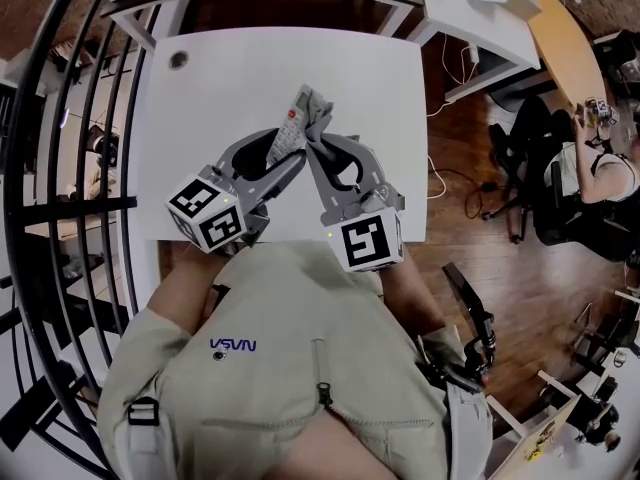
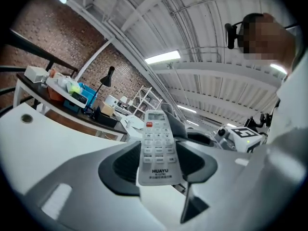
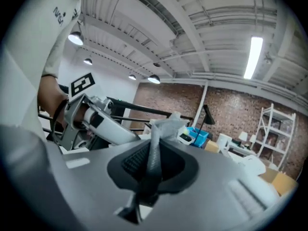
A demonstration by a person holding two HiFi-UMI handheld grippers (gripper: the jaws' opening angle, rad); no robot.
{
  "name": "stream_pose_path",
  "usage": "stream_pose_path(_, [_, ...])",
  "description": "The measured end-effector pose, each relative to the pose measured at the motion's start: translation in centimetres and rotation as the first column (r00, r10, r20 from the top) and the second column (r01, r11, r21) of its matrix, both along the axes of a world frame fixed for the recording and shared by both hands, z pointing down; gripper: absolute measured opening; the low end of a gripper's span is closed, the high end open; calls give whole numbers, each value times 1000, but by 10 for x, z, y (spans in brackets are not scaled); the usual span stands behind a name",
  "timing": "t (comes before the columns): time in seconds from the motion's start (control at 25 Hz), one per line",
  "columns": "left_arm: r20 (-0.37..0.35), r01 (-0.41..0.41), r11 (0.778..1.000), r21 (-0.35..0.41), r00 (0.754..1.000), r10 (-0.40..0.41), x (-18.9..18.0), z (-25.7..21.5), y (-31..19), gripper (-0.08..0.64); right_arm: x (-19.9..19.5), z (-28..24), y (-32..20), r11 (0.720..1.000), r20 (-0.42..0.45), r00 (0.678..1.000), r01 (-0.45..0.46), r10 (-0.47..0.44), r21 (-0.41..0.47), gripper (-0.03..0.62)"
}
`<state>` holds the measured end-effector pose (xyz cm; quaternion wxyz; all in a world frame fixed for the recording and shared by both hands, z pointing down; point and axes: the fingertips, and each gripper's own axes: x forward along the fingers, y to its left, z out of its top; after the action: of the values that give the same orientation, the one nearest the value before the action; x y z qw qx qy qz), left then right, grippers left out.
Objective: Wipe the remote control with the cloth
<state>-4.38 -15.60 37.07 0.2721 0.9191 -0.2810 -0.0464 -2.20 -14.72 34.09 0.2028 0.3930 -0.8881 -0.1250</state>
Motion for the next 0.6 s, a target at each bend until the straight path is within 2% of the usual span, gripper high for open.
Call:
stream_pose_path(0.24, [-161,-70,991,-112,986,51,1,-3,9,242,0,6,12,989,49,990,133,-130,-62,32])
stream_pose_path(0.4, [-243,-89,988,-129,968,56,-2,-15,8,242,-18,26,34,961,8,970,243,-244,-136,32])
stream_pose_path(0.52, [-285,-102,986,-128,957,62,-2,-23,6,242,-33,40,53,935,-7,946,320,-325,-155,32])
stream_pose_path(0.6, [-298,-114,985,-129,952,71,-1,-26,7,242,-30,39,48,947,-7,955,291,-295,-137,32])
